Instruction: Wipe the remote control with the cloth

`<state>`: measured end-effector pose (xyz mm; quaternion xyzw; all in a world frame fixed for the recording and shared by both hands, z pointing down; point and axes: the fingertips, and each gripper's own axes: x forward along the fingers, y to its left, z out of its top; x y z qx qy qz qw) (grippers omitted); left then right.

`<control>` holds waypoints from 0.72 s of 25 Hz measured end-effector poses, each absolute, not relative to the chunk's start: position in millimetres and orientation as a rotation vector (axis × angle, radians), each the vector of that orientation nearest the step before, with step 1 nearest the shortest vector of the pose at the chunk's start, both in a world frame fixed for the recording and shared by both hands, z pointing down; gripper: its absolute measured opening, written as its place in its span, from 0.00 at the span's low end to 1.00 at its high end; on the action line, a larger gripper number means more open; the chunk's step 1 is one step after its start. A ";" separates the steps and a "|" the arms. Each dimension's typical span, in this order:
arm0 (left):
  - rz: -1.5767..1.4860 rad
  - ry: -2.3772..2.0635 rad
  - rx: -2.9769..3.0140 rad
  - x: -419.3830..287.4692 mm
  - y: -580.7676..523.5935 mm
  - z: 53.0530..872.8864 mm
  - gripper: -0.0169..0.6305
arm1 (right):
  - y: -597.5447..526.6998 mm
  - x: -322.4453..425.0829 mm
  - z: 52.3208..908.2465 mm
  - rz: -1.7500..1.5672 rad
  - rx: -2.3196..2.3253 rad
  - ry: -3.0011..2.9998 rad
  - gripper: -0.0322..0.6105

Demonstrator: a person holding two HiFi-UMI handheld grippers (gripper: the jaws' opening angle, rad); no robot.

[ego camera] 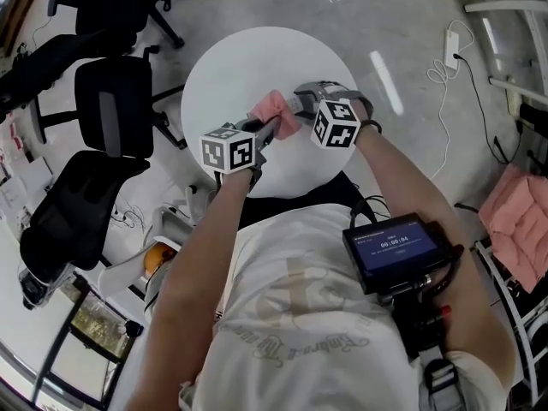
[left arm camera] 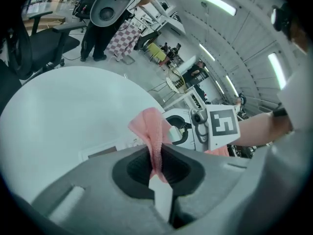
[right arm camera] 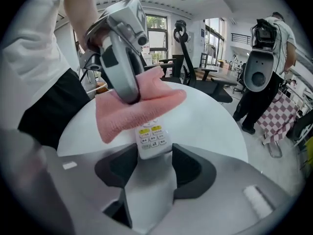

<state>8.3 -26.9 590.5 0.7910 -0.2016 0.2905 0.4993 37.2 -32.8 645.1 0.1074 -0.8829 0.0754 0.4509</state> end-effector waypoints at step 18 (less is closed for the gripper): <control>1.013 -0.461 1.959 45.3 -38.1 618.1 0.06 | -24.4 33.7 640.5 0.233 0.320 -2.178 0.40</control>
